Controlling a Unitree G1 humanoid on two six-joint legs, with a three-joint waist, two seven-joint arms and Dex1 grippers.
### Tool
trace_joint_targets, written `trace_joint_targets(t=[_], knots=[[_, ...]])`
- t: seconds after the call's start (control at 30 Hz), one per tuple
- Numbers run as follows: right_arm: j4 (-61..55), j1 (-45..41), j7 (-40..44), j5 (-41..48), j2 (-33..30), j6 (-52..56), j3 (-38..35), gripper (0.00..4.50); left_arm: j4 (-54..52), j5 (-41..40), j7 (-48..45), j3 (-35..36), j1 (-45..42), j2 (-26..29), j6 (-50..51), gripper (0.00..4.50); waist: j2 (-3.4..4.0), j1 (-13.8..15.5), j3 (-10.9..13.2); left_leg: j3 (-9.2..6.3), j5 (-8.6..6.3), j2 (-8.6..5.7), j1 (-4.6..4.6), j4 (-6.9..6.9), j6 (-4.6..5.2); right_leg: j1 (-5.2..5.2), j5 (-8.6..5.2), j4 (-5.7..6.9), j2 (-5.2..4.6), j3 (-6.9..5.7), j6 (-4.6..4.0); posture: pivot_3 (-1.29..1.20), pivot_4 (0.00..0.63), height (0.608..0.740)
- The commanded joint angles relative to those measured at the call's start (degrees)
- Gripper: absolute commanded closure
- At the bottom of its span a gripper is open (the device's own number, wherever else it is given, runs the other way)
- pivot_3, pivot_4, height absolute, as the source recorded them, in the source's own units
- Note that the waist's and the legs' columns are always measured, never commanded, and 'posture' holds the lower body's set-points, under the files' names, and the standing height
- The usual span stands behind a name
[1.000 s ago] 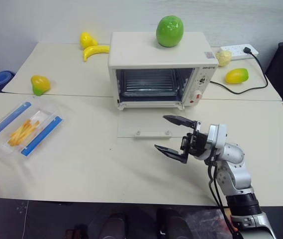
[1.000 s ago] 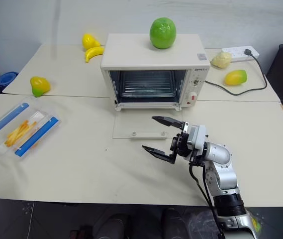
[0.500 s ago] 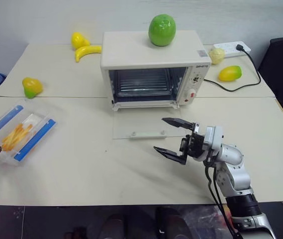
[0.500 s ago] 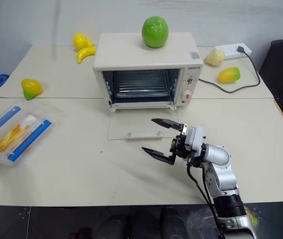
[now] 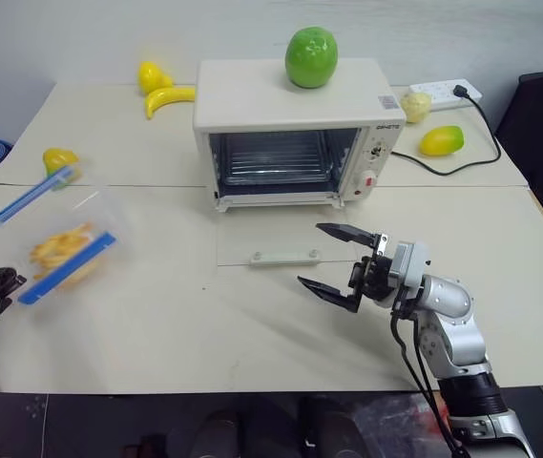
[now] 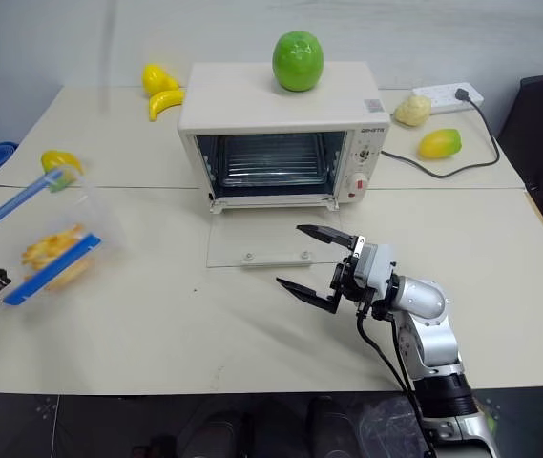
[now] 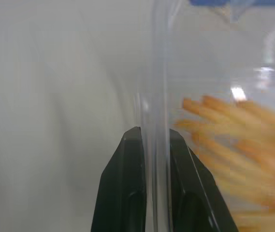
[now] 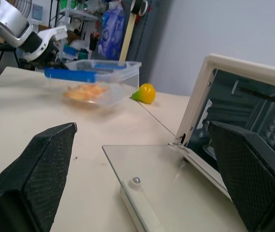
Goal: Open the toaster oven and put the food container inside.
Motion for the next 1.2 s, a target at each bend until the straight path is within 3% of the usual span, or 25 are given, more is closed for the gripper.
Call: trace_joint_targets(t=[0.03,0.17,0.3,0.6,0.83,0.97,1.13,1.2], knots=[[-2.19,0.75,-1.33,0.04,-1.17,0.18,-1.35,0.0,-9.41,-7.44,-7.04,-0.69,-2.65,2.53,2.82,4.38,-0.01,0.1,-0.01,-0.02,0.0,0.0,-0.01,0.01,0.0,0.01,0.0,0.0,-0.01,-0.01,0.0,0.0,0.15,0.74],[-2.5,2.36,-2.07,0.13,-2.54,0.32,-2.39,0.0,-13.17,-9.75,-9.84,-8.02,-4.96,4.15,7.33,4.38,0.15,-0.07,0.05,0.0,0.0,-0.03,0.01,-0.04,0.01,0.02,0.0,0.02,-0.01,0.02,0.0,0.0,0.15,0.74],[-3.33,4.76,-3.08,-0.14,-4.02,0.43,-3.55,0.0,-13.51,-11.54,-5.68,-17.55,-14.38,0.64,10.32,4.38,0.16,-0.02,0.07,0.0,0.03,-0.02,0.02,0.0,-0.03,0.0,0.0,0.0,0.06,0.01,0.0,0.0,0.15,0.74],[-6.18,12.77,-5.33,-0.31,-5.57,-1.13,-6.72,0.0,-6.85,-0.14,0.03,-33.4,-29.96,-11.27,11.52,4.38,0.14,-0.01,0.06,0.1,0.05,-0.08,0.01,0.05,-0.02,-0.02,0.02,0.27,0.13,-0.01,0.04,0.0,0.15,0.74],[-9.55,16.52,-8.38,-0.74,-5.05,-1.37,-7.03,0.0,-2.18,9.42,-0.8,-37.19,-33.9,-18.11,8.34,4.38,0.14,0.32,0.06,0.18,0.08,-0.1,0.1,0.14,-0.05,-0.09,0.02,0.41,0.19,-0.13,0.05,0.0,0.15,0.74],[-11.44,18.3,-10.08,-0.95,-4.99,-1.18,-7.2,0.0,-0.91,10.87,-2.22,-36.35,-35.51,-22.19,8.29,3.14,0.14,1.2,0.06,0.18,0.08,-0.13,0.09,0.17,-0.05,-0.08,0.03,0.42,0.18,-0.15,0.05,0.0,0.15,0.74],[-13.39,18.87,-11.88,0.94,-5.93,2.14,-8.58,0.0,-0.5,12.72,-4.83,-33.1,-37.24,-23.01,4.42,1.59,0.14,1.28,0.06,0.18,0.08,-0.14,0.08,0.2,-0.04,-0.08,0.03,0.4,0.18,-0.18,0.07,0.0,0.15,0.74],[-14.29,18.78,-12.15,2.06,-6.75,4.82,-8.72,0.0,-0.75,12.35,-7.84,-31.57,-37.52,-22.1,2.88,1.35,0.14,1.28,0.06,0.18,0.08,-0.11,0.08,0.17,-0.05,-0.09,0.03,0.41,0.2,-0.2,0.07,0.0,0.15,0.74]])
